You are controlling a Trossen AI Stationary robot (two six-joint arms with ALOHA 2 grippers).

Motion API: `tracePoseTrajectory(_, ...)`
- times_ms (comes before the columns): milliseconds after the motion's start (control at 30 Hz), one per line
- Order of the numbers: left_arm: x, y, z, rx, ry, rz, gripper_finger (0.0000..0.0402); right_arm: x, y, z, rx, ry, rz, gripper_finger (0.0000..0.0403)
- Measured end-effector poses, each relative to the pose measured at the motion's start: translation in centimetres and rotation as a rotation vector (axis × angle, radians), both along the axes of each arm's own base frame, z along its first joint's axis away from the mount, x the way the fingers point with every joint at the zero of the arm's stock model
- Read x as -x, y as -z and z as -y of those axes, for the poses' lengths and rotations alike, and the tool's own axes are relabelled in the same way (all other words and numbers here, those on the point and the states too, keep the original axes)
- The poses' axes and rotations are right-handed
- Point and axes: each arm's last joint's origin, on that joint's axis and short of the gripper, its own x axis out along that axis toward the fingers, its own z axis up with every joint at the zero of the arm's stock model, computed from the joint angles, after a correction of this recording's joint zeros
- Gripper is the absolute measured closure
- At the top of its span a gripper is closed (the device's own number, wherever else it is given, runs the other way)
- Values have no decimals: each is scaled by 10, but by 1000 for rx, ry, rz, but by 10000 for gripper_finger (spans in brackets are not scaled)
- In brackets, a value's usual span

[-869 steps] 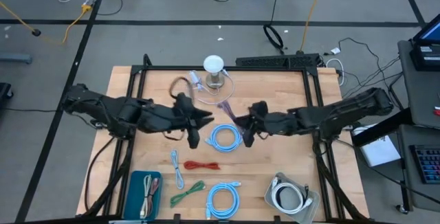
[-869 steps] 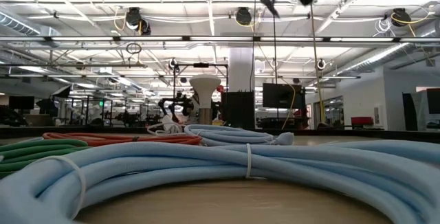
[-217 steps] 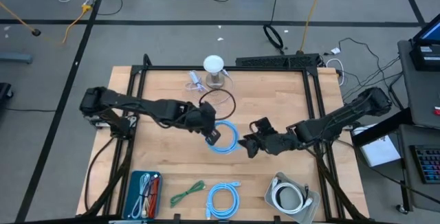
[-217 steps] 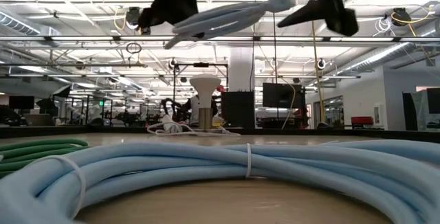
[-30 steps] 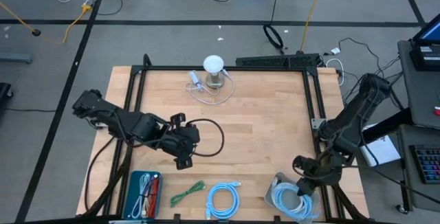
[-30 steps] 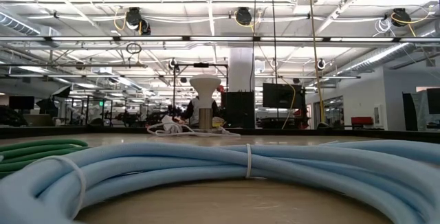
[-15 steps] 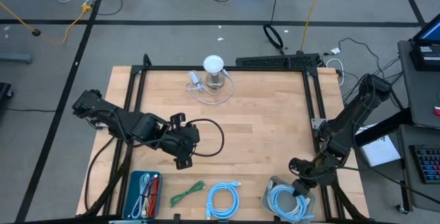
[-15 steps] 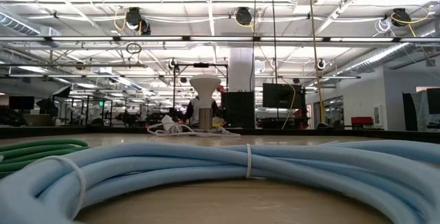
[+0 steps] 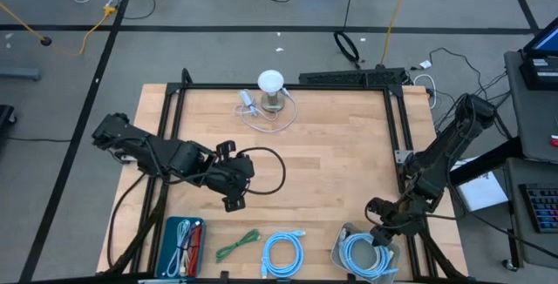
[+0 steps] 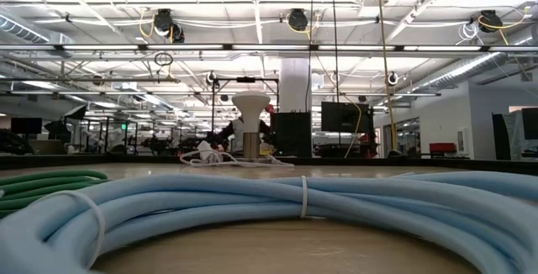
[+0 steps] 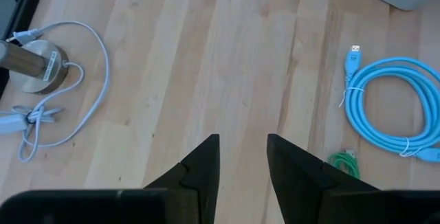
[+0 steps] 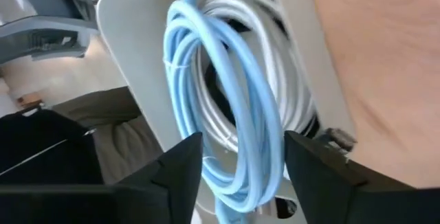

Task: Pick & Place USB Port
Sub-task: Put the top blue video cable into the gray bin, then put the blue video cable into the gray bin

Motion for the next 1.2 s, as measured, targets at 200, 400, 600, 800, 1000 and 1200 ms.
tracePoseTrajectory(200, 0, 0, -1, 1, -4, 0, 280, -3, -3, 11, 42, 50, 32, 191)
tracePoseTrajectory(400, -1, 0, -2, 1, -7, 2, 279, -4, -13, 35, 148, 158, 156, 191)
tracePoseTrajectory(600, -4, -1, -6, -23, -43, 33, 279, -8, -34, 74, 351, 415, 432, 191)
tracePoseTrajectory(800, -11, -2, -22, 50, -244, 89, 279, -29, -69, 101, 415, 565, 769, 191)
tracePoseTrajectory(1000, -35, 1, -6, 287, -120, 282, 279, -53, -104, 115, 430, 571, 1144, 191)
tracePoseTrajectory(1200, -34, 36, 24, 410, 119, 246, 279, -75, -129, 113, 608, 369, 1075, 191)
